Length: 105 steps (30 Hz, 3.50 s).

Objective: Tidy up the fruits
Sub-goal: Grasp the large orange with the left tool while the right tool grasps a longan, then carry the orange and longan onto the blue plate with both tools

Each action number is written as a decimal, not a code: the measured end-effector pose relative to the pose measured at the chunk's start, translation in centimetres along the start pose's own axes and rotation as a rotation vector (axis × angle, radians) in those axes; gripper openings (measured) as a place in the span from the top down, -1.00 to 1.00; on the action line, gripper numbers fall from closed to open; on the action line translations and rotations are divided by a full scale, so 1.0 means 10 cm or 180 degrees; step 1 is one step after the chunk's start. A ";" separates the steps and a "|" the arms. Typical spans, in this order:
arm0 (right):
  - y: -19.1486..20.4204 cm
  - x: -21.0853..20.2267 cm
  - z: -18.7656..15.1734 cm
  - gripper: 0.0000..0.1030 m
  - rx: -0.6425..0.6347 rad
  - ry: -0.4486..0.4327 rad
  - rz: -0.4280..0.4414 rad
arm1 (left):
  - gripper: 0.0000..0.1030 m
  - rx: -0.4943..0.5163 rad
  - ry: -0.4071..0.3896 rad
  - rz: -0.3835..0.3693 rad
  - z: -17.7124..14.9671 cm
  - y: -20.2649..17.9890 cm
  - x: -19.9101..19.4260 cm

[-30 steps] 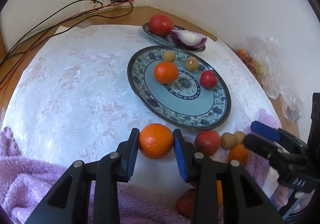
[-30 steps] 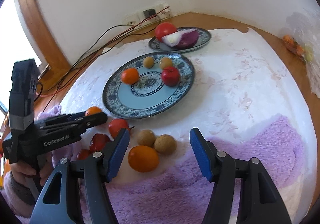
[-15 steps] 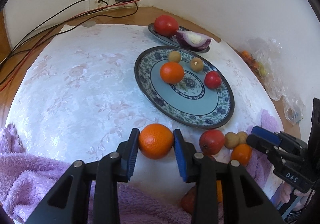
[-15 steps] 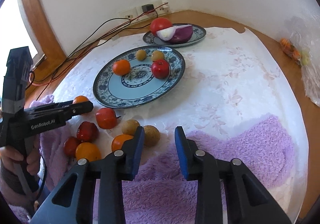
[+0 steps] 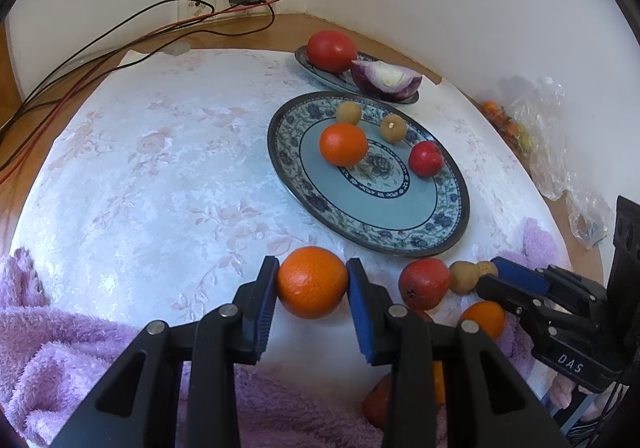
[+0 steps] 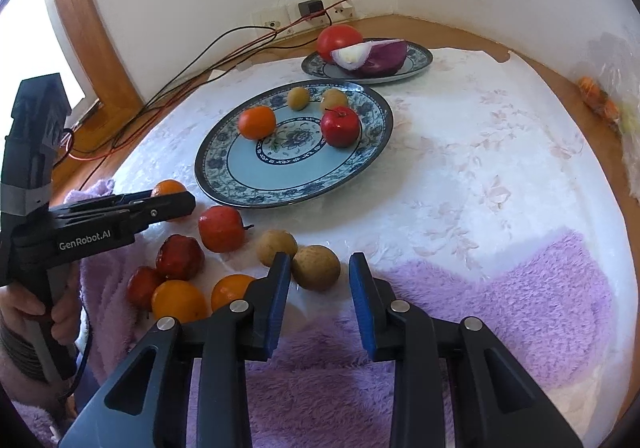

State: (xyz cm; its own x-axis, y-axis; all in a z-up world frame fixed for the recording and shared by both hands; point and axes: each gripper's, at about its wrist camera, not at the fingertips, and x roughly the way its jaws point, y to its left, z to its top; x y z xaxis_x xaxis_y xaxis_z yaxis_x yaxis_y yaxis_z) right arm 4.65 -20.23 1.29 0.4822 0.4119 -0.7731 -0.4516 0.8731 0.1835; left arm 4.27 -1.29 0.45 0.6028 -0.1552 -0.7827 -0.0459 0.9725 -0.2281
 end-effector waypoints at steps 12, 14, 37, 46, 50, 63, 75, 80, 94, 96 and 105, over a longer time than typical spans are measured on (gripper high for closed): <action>0.00 0.03 0.00 0.44 -0.0029 -0.0039 -0.0195 | 0.30 0.0041 -0.0159 -0.0125 -0.05 0.04 -0.02; 0.00 0.03 0.00 0.44 -0.0023 -0.0049 -0.0197 | 0.30 0.0053 -0.0168 -0.0121 -0.05 0.03 -0.02; -0.04 0.05 0.01 0.44 0.0001 -0.0112 -0.0098 | 0.30 0.0063 -0.0121 -0.0055 -0.05 0.00 -0.02; -0.07 0.04 0.00 0.47 0.0044 -0.0125 -0.0005 | 0.31 0.0051 -0.0118 -0.0072 -0.04 0.01 -0.05; -0.07 0.03 0.01 0.48 0.0051 -0.0141 0.0040 | 0.31 0.0059 -0.0154 -0.0075 -0.02 0.00 -0.10; -0.09 -0.09 0.05 0.48 0.0081 -0.0274 0.0089 | 0.31 0.0071 -0.0223 -0.0091 0.02 -0.05 -0.23; -0.10 -0.15 0.06 0.48 0.0087 -0.0350 0.0054 | 0.31 0.0025 -0.0260 -0.0114 0.04 -0.03 -0.31; -0.07 -0.19 0.08 0.48 0.0046 -0.0392 0.0031 | 0.31 0.0037 -0.0289 -0.0153 0.07 -0.05 -0.34; 0.01 -0.21 0.24 0.48 -0.0079 -0.0454 0.0010 | 0.31 0.0102 -0.0315 -0.0152 0.24 -0.13 -0.29; 0.00 -0.20 0.27 0.48 -0.0062 -0.0444 0.0022 | 0.31 0.0099 -0.0310 -0.0147 0.28 -0.13 -0.26; 0.02 -0.11 0.48 0.48 -0.0027 -0.0453 0.0027 | 0.31 0.0179 -0.0353 -0.0156 0.54 -0.22 -0.13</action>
State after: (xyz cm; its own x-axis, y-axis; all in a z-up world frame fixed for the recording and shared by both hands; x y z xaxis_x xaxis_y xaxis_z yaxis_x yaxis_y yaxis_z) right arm 7.66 -19.28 5.03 0.5798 0.4525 -0.6775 -0.4622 0.8675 0.1839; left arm 7.87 -2.25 5.12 0.6878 -0.1857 -0.7018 0.0287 0.9729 -0.2293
